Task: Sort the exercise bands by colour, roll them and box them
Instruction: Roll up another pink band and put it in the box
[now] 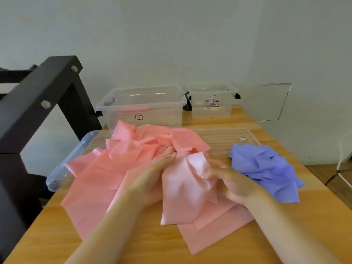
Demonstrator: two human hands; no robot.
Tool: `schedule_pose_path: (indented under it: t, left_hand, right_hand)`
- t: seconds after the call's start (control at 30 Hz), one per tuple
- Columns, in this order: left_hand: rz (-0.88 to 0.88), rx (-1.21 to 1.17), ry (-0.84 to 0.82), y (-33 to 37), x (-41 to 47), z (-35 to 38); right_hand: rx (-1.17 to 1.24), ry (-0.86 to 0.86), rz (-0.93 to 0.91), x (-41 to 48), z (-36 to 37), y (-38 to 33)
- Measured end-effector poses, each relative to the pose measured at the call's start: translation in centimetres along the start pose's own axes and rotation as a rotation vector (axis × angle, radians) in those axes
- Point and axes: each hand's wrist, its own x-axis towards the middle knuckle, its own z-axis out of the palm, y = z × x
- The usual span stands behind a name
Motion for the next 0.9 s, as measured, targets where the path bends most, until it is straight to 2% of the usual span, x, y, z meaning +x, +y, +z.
schedule_pose_path:
  t: [0.1, 0.33, 0.47, 0.6, 0.77, 0.9]
  left_hand:
    - [0.029, -0.046, -0.026, -0.5, -0.5, -0.1]
    - [0.139, -0.109, 0.157, -0.5, -1.5, 0.2]
    - [0.161, -0.050, 0.218, -0.8, -1.6, 0.3]
    - [0.116, -0.103, 0.160, -1.0, -1.3, 0.7]
    - [0.062, -0.075, 0.175, -1.1, -0.7, -0.3]
    - [0.093, 0.012, 0.208, -1.5, -0.3, -0.6]
  right_hand:
    - [0.053, -0.133, 0.000, -0.7, 0.1, -0.2]
    - [0.133, -0.130, 0.009, -1.3, 0.1, -0.3]
    - [0.180, -0.011, 0.064, -0.3, 0.6, 0.2]
    - [0.280, 0.149, 0.174, 0.8, 1.5, 1.0]
    - [0.453, 0.278, -0.021, 1.7, 1.4, 0.5]
    - [0.425, 0.238, -0.171, 1.6, 0.7, -0.2]
